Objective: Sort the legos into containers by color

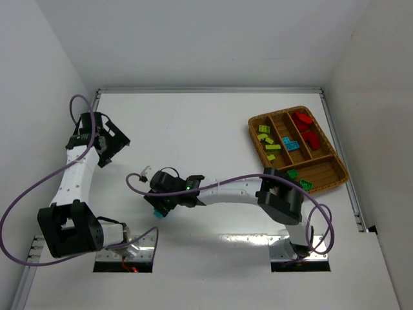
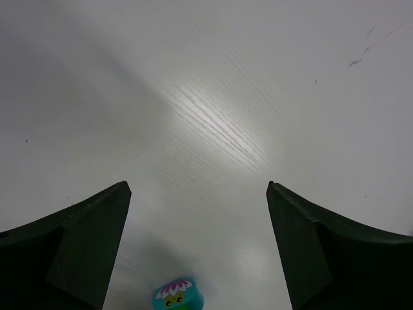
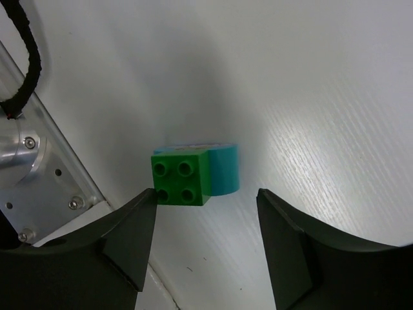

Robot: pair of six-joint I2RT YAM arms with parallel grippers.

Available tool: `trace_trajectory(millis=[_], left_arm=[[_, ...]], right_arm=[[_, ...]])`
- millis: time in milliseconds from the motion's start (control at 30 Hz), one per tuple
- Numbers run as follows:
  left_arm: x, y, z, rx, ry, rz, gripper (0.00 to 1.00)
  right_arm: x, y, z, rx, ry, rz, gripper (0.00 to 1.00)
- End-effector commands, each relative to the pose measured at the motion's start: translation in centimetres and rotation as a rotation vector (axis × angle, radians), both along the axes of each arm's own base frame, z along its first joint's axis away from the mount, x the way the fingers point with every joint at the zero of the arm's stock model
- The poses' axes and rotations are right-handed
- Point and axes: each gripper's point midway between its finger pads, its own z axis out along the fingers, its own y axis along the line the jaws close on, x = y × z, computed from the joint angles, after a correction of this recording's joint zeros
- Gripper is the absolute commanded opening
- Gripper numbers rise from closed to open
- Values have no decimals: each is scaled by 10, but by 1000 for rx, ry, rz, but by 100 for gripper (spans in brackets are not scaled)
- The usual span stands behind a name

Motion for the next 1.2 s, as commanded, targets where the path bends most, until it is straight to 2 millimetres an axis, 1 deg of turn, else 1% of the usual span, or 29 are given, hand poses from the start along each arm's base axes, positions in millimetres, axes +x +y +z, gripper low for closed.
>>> trace_trajectory(millis=[0, 33, 100, 133, 167, 200, 233, 267, 300, 367, 467, 500, 567, 633, 667, 700, 733, 767, 867, 900, 933, 967, 1000, 1067, 1100, 1133, 1167], left_arm=[[-1, 1, 9, 4, -31, -1, 93], [-1, 1, 9, 4, -31, -1, 93], [-1, 1, 9, 4, -31, -1, 93], [-1, 1, 11, 6, -39, -1, 93], [-1, 1, 12, 6, -40, -1, 93], [-1, 1, 12, 6, -40, -1, 93], [-1, 1, 12, 6, -40, -1, 93], [-1, 1, 12, 6, -40, -1, 93], [-1, 1, 12, 6, -40, -1, 93], [-2, 1, 14, 13, -47, -8, 93], [-2, 1, 14, 13, -47, -8, 93], [-2, 1, 14, 13, -47, -8, 93], [-2, 1, 14, 13, -47, -8, 93], [-2, 1, 14, 13, -47, -8, 93], [-2, 1, 14, 13, -47, -8, 93], [-2, 1, 14, 13, -47, -8, 93], [-2, 1, 14, 13, -47, -8, 93], [-2, 1, 14, 13, -47, -8, 93], [-2, 0, 14, 6, -49, -14, 93], [-2, 0, 14, 6, -49, -14, 93], [0, 0, 15, 8, -57, -14, 93], [-2, -2, 12, 3, -49, -29, 93], [1, -3, 13, 8, -58, -47, 93], [4, -11, 15, -4, -74, -96, 93], [7, -19, 18, -2, -90, -152, 93], [8, -27, 14, -5, -80, -190, 93], [12, -43, 17, 3, -91, -276, 93]], right_arm=[[6, 3, 34, 71, -54, -26, 65], [1, 5, 39, 82, -57, -15, 65], [0, 3, 37, 70, -53, -15, 69], [1, 4, 35, 61, -50, -15, 69], [2, 7, 39, 73, -54, -15, 70], [1, 5, 31, 50, -47, -15, 70], [-1, 7, 26, 38, -33, -5, 70], [0, 9, 29, 47, -35, -5, 70], [-2, 9, 24, 36, -30, 11, 70], [-1, 15, 22, 37, -30, 24, 70], [-1, 14, 10, 1, -24, 31, 70], [-6, 15, 5, -9, -21, 41, 69], [-5, 17, 6, 1, -24, 41, 65], [-5, 18, -4, -17, -19, 41, 63], [-4, 21, 0, -7, -22, 41, 59], [-4, 20, -8, -21, -17, 41, 57], [-4, 21, -6, -21, -17, 41, 56], [-4, 20, -10, -30, -14, 41, 53], [2, 18, -10, -39, -41, 16, 40], [5, 21, -1, -23, -56, 7, 29], [10, 19, -1, -26, -70, -22, 25], [12, 17, 6, -22, -80, -42, 21], [14, 15, 18, -3, -90, -60, 14], [31, 3, 34, 23, -96, -114, 10], [34, -2, 52, 68, -85, -126, 8], [49, -12, 59, 88, -70, -166, 8], [50, -23, 59, 88, -23, -164, 8]])
